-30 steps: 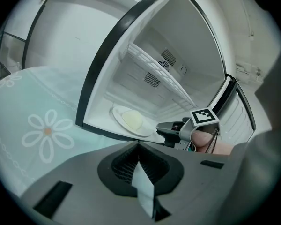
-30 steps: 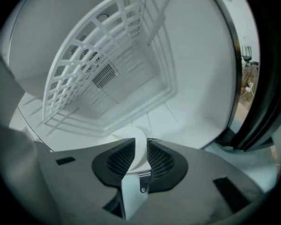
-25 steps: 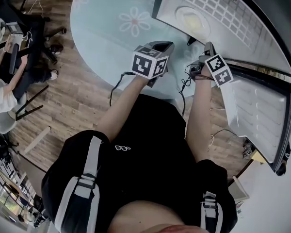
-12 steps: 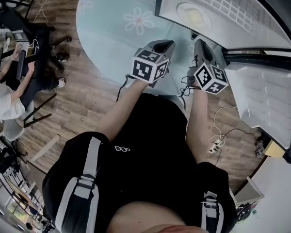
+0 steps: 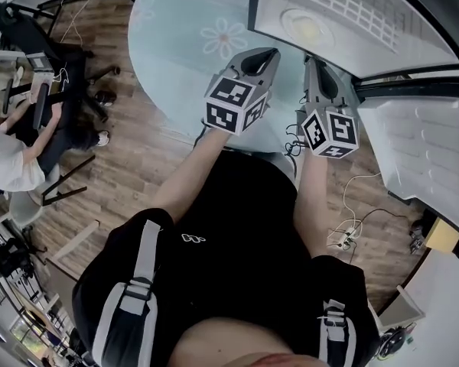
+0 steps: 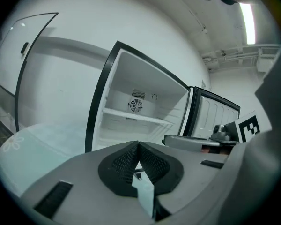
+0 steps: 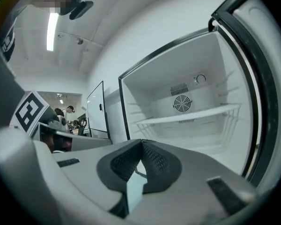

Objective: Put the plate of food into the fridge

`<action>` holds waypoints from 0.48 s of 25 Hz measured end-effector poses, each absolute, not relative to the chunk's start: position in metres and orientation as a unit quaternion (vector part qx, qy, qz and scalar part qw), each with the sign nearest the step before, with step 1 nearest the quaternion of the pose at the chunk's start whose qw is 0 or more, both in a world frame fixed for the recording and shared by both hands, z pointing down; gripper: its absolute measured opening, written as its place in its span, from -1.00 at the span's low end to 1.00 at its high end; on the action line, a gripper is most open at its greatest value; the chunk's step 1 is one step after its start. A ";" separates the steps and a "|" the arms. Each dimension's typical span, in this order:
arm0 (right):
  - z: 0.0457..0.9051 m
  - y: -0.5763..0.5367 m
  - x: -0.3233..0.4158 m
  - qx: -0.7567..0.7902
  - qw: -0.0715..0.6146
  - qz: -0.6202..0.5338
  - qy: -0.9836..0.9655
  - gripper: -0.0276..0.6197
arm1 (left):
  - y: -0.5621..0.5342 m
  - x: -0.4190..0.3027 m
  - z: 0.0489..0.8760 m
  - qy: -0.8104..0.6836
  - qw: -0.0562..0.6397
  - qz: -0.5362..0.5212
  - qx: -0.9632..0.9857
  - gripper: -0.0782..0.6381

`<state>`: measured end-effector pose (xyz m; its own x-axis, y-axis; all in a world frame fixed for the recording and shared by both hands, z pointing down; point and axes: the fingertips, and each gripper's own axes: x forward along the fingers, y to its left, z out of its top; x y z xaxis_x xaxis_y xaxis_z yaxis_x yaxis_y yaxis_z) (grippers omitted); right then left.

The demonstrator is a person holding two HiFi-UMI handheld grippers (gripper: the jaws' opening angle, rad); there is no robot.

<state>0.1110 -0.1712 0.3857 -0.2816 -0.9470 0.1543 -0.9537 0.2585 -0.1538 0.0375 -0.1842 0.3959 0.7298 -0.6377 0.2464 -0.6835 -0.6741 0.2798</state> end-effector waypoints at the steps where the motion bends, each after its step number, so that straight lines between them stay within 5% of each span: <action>1: 0.378 -0.172 0.111 0.601 0.012 0.098 -0.793 -0.91 | -0.188 0.038 0.387 -0.365 0.162 0.059 0.915 -0.79; 12: 0.346 -0.173 0.113 0.619 0.019 0.037 -0.785 -0.91 | -0.183 0.044 0.350 -0.382 0.075 0.028 0.921 -0.79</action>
<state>0.1126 -0.1727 0.3460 -0.2339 -0.9694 0.0744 -0.9721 0.2319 -0.0346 0.0444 -0.1833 0.3502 0.7059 -0.7000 0.1082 -0.7082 -0.6962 0.1168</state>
